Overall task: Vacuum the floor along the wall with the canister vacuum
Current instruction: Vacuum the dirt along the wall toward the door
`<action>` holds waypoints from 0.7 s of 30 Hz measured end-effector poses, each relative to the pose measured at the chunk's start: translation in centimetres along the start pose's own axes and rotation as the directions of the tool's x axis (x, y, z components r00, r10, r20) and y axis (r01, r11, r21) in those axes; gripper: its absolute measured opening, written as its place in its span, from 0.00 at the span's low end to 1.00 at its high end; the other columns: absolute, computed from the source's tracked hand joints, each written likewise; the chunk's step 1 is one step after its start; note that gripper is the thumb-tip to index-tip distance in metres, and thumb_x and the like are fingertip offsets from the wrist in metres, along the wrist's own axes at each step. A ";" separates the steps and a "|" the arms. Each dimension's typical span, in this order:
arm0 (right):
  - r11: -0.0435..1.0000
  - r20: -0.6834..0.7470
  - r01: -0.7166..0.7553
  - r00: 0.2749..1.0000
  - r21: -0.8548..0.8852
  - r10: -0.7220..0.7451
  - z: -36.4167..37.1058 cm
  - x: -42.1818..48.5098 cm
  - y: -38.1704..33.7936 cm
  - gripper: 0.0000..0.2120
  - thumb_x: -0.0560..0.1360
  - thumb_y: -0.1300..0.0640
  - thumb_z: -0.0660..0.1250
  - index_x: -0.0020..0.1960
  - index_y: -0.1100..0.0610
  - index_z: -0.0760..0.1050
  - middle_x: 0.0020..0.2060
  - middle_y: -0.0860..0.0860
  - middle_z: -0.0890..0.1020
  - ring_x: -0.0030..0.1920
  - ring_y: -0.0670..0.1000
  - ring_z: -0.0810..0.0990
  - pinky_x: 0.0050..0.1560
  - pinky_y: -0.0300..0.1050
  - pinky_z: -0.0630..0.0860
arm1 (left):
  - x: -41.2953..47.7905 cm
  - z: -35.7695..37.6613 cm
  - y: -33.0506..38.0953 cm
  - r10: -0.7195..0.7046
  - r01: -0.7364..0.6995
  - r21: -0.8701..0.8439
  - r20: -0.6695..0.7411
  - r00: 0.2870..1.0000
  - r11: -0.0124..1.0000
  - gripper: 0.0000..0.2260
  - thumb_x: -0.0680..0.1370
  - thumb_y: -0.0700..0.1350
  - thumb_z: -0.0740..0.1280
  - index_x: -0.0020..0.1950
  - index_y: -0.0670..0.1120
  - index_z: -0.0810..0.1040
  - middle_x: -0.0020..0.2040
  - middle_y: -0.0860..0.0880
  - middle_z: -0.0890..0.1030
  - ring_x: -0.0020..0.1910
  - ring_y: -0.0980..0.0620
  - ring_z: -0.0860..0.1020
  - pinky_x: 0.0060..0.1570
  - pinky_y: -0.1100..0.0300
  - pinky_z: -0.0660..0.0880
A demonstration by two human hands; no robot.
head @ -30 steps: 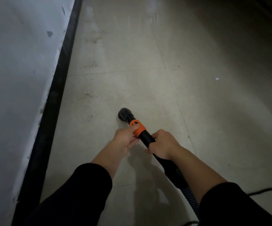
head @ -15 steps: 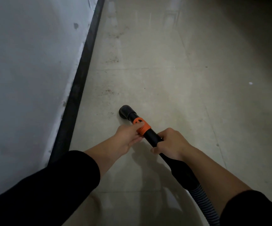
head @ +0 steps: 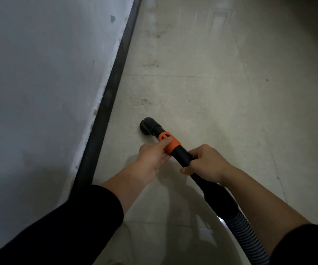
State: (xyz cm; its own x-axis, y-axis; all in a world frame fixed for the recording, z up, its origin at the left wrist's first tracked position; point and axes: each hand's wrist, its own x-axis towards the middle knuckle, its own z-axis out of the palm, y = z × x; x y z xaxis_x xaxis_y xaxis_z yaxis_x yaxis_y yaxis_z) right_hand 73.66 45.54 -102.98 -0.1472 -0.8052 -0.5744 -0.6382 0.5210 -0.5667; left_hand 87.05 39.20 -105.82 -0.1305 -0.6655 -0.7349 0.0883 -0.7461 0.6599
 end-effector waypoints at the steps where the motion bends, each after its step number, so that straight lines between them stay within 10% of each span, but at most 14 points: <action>1: 1.000 0.003 0.005 1.000 -0.005 -0.005 0.2 0.1 -0.2 0.05 0.68 0.56 0.74 0.39 0.54 0.79 0.31 0.51 0.79 0.31 0.48 0.78 0.33 0.40 0.71 | 0.1 -0.3 0.0 0.003 -0.003 -0.002 -0.006 1.000 1.000 0.23 0.75 0.44 0.72 0.66 0.35 0.73 0.41 0.46 0.78 0.40 0.53 0.80 0.37 0.66 0.78; 21: 0.994 0.040 0.082 0.996 -0.069 -0.079 3.7 1.4 -3.5 0.06 0.69 0.56 0.73 0.43 0.53 0.77 0.35 0.51 0.79 0.35 0.49 0.77 0.33 0.40 0.69 | 1.4 -4.9 0.1 0.035 -0.045 -0.068 -0.150 0.988 0.997 0.23 0.73 0.47 0.73 0.65 0.39 0.74 0.46 0.45 0.81 0.43 0.53 0.81 0.38 0.65 0.77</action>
State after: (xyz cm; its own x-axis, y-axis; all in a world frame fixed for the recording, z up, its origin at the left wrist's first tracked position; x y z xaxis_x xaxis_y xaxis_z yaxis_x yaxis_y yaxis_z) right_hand 78.49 43.64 -104.04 -0.0656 -0.8321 -0.5508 -0.6988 0.4324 -0.5699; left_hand 91.73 38.13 -107.56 0.0223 -0.6867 -0.7266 0.1610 -0.7148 0.6805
